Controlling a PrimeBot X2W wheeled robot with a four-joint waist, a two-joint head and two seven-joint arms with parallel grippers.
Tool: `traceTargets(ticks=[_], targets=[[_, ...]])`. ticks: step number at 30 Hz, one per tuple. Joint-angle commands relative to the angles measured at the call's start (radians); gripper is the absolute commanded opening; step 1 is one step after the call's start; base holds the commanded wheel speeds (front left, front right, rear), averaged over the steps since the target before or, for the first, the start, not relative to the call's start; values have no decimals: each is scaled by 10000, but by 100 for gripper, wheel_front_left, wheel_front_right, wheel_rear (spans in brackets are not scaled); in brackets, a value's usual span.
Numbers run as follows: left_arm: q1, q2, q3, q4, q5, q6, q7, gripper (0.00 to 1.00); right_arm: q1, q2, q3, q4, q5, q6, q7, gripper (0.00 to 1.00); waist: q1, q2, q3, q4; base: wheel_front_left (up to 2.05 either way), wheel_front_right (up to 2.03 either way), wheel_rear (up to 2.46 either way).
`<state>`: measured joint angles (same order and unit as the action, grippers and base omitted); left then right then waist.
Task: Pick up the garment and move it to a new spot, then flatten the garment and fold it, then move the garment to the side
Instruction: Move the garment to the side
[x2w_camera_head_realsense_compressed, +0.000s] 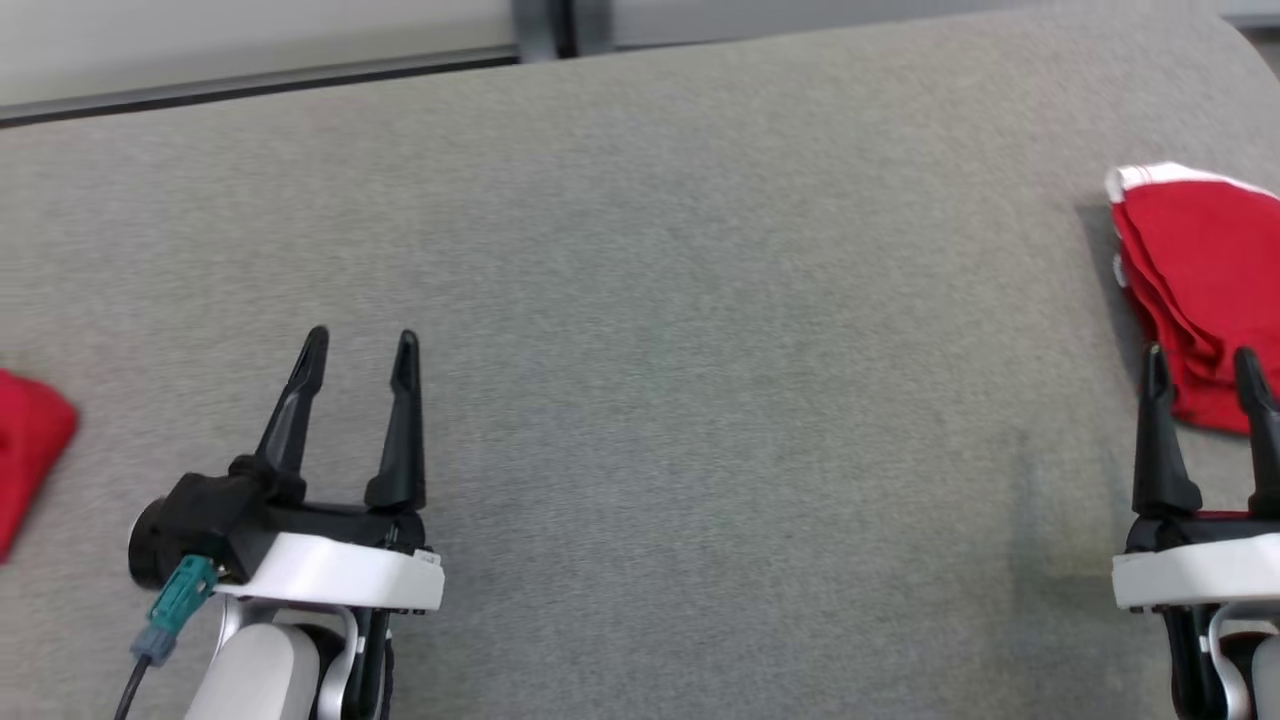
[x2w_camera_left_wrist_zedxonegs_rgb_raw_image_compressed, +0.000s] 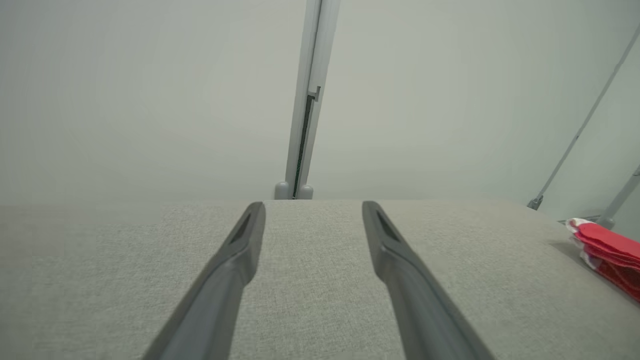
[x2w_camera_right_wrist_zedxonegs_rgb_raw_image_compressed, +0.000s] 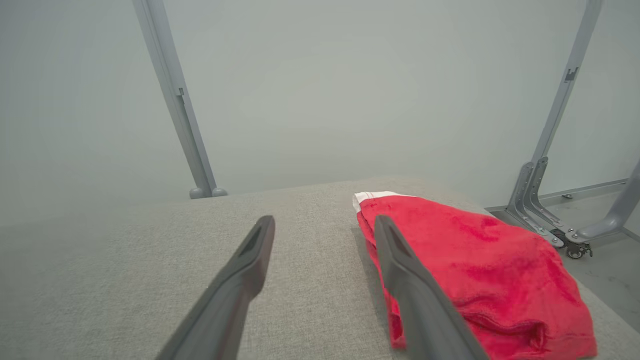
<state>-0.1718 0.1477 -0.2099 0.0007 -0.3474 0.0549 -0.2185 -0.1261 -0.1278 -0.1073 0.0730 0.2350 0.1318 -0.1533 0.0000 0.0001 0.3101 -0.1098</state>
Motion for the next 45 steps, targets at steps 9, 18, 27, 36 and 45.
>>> traceTargets(ticks=[9, 18, 27, 36, 45], targets=[[823, 12, 506, 708, -366, 155, -320, 100, 963, -95, 326, -919, -174, -19, 1034, 100, 0, -1, -1614, 1544, 0, 0, 0], [1704, 231, 449, 1209, -448, 0, -357, 100, 2055, -35, 520, -1479, -261, -19, 1647, 100, 0, -1, -2760, 1700, 0, 0, 0], [2456, 381, 460, 1211, -492, 185, -216, 100, 2944, 28, 599, -2077, -199, -19, 2054, 100, 0, -1, -3494, 1506, 0, 0, 0], [2639, 505, 355, 1033, -442, 289, 15, 100, 3278, 20, 444, -2328, -210, -19, 2141, 100, 0, -1, -3678, 1459, 0, 0, 0], [2533, 516, 278, 990, -459, 375, 83, 100, 3291, 81, 348, -2415, -212, -19, 2226, 100, 0, -1, -3600, 1510, 0, 0, 0]])
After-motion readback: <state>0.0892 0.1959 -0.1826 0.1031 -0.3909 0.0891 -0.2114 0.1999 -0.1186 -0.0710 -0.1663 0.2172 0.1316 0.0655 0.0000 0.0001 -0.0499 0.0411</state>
